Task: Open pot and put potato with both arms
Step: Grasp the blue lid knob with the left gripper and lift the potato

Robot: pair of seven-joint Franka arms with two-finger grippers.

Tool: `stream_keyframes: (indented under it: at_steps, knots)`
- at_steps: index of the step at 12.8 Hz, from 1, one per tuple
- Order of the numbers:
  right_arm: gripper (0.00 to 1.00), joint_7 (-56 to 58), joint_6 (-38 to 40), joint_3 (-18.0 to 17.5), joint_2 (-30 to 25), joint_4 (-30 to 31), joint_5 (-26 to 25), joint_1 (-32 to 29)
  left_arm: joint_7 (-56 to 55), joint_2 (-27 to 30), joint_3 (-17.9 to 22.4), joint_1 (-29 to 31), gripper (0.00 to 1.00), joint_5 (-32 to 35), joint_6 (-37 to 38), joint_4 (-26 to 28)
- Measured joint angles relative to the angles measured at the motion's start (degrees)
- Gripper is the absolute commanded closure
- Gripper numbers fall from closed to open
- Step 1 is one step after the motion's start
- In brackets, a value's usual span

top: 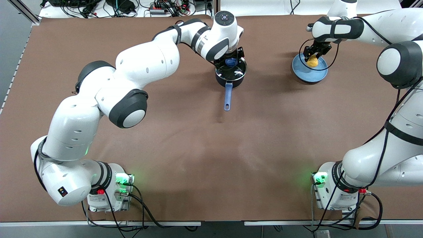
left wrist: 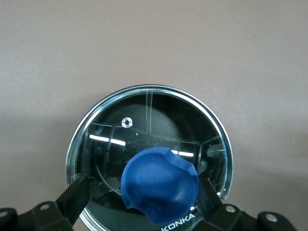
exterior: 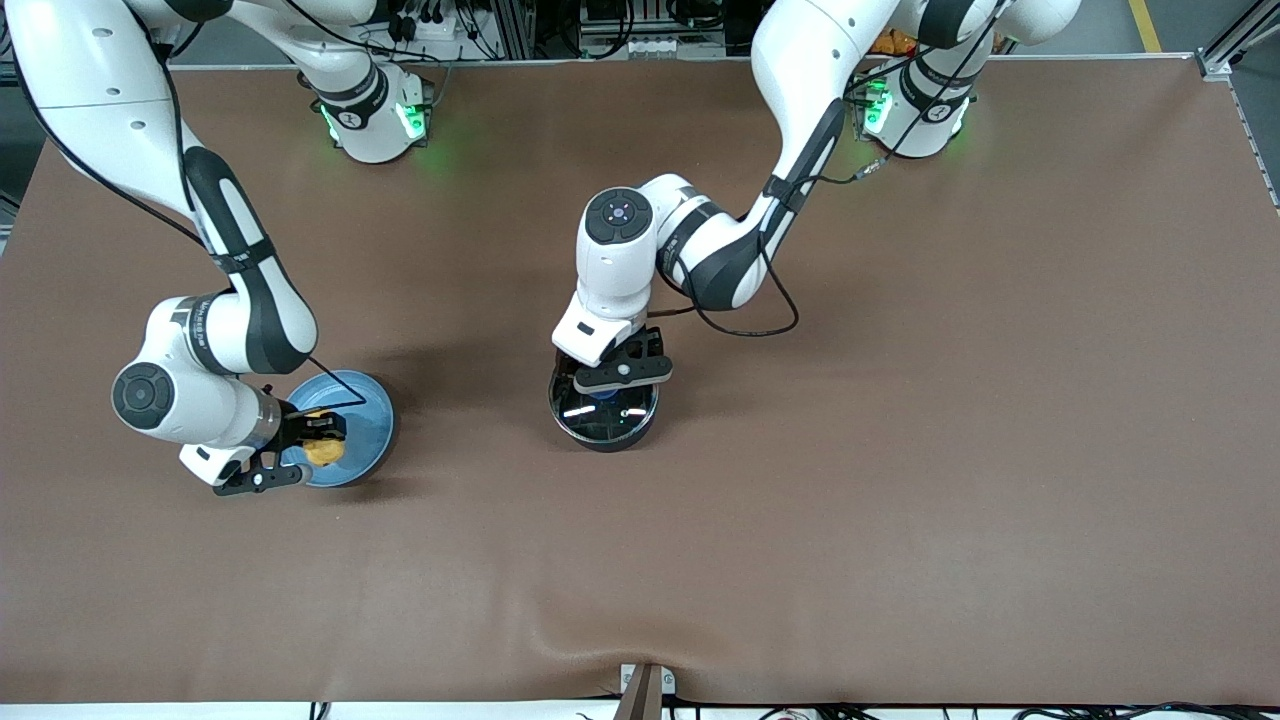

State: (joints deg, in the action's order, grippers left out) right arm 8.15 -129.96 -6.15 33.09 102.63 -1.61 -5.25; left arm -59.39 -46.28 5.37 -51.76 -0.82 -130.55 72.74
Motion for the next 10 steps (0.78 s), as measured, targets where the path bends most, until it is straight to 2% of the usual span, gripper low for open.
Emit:
stream_keyframes:
  at_steps: [6,7,8,10]
  knots:
    - [0.87,0.0,2.0,-0.4,-1.6,-0.1,0.1,0.5,-0.2,-1.1,0.1,-0.5,0.00,0.0,-1.2,-0.1]
    - [0.87,-0.1,2.7,-0.5,-2.3,-0.2,0.1,0.8,-0.2,-1.3,0.3,-0.8,0.03,0.0,-1.3,-0.2]
    - [0.87,-0.2,3.2,-0.6,-3.0,-0.2,0.2,1.2,-0.2,-1.4,0.4,-1.0,0.17,0.0,-1.3,-0.2]
    - [0.87,-0.4,4.3,-1.2,-4.1,-0.2,2.0,1.6,-0.6,-1.7,0.6,-1.1,0.51,0.0,-1.3,-0.2]
